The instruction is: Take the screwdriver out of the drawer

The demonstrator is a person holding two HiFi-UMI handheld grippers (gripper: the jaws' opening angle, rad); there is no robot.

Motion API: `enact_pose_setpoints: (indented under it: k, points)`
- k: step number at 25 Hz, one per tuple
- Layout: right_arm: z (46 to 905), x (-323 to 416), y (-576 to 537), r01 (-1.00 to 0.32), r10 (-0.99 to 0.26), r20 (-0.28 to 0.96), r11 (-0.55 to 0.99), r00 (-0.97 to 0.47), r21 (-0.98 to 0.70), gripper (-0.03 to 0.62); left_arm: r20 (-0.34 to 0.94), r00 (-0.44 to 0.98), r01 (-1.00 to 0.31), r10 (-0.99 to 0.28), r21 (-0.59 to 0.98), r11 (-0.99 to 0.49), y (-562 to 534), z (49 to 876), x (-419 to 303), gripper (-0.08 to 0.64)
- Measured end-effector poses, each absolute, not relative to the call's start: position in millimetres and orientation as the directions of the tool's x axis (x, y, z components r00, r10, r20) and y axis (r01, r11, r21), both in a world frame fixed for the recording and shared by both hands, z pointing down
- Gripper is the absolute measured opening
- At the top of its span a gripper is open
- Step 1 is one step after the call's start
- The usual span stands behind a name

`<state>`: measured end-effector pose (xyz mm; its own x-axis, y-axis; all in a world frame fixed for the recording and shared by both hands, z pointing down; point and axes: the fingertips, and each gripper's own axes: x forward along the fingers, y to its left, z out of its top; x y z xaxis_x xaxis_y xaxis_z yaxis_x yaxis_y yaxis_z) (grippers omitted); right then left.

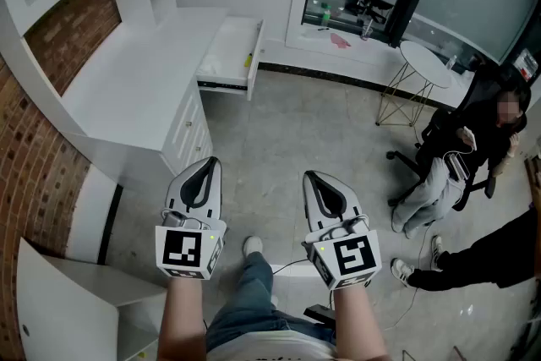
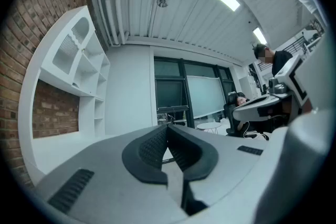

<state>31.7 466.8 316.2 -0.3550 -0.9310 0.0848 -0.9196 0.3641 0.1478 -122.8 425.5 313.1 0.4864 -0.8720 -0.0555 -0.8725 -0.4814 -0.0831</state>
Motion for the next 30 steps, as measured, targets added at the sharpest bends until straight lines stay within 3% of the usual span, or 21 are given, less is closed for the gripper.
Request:
enact_pose_setpoints:
  k: [21, 30]
  points:
    - [308.7, 56.4, 174.3, -0.919, -0.930, 0.065, 0.368, -0.362, 0.142, 0.011, -0.063, 0.533, -0.846, -0.844, -0.069, -0.529, 146.9, 308.9, -98.7, 0.012]
    - [327.5, 71.4, 56.8, -0.919, -0.925, 0.054, 0.379, -0.375, 0.111, 0.011, -0.002, 0.481, -0.876, -0.877, -0.044, -0.481, 40.7, 339.3, -103.3, 0.014]
